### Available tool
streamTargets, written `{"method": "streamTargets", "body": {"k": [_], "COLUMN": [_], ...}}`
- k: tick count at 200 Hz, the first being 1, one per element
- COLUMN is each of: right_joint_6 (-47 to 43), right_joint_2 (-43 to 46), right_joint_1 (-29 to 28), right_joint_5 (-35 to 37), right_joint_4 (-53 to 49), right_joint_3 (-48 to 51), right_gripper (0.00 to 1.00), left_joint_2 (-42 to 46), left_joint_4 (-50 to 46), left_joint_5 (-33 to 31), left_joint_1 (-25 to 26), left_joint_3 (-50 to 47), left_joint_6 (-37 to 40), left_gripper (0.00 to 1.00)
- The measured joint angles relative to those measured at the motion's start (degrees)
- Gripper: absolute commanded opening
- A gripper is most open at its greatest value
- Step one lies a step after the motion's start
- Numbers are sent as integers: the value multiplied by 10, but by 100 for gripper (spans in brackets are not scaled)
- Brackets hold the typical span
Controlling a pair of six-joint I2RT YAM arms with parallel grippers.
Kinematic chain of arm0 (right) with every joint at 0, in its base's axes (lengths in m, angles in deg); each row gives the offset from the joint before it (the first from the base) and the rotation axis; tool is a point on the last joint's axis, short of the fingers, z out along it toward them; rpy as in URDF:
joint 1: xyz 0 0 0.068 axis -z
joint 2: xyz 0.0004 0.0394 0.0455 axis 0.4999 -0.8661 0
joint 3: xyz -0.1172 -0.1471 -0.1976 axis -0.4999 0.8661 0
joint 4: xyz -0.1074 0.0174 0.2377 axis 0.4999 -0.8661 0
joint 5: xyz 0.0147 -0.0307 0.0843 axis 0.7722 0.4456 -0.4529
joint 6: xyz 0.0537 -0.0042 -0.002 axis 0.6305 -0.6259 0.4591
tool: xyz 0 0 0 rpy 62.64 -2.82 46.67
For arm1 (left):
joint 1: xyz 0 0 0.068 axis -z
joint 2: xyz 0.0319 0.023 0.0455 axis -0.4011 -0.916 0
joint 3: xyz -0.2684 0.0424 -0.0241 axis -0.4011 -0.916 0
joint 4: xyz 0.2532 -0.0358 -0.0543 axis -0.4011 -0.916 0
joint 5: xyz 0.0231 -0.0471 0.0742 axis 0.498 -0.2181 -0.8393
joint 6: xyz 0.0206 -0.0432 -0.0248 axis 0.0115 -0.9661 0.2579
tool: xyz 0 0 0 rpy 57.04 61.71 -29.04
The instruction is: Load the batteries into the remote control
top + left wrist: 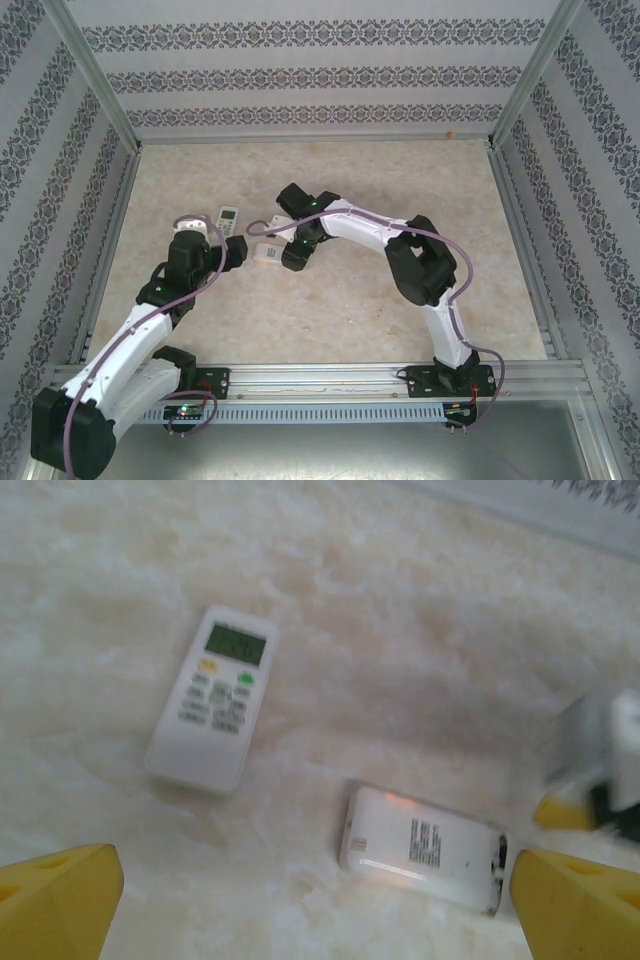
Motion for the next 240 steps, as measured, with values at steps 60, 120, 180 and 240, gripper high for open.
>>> {"method": "streamTargets", "body": {"k": [60,120,180,240], "right_joint_6": [382,651,710,713], "right_joint_2": [177,164,101,74], "right_joint_1": [76,-8,-40,-40], "right_joint_5": [0,28,76,96], "right_joint_4": [219,254,247,236], "right_joint_3": [265,291,249,216], "right_gripper": [67,70,70,56], "left_joint_2": [-231,-359,-393,-395], "left_joint_4": [-6,-8,-8,-8], "left_joint_5": [119,158,165,166], "left_joint_1": [-20,-21,-21,-22], "left_joint_3": [106,150,171,171], "left_joint_6": [-12,-12,-12,-12], "left_gripper": [87,81,81,82]}}
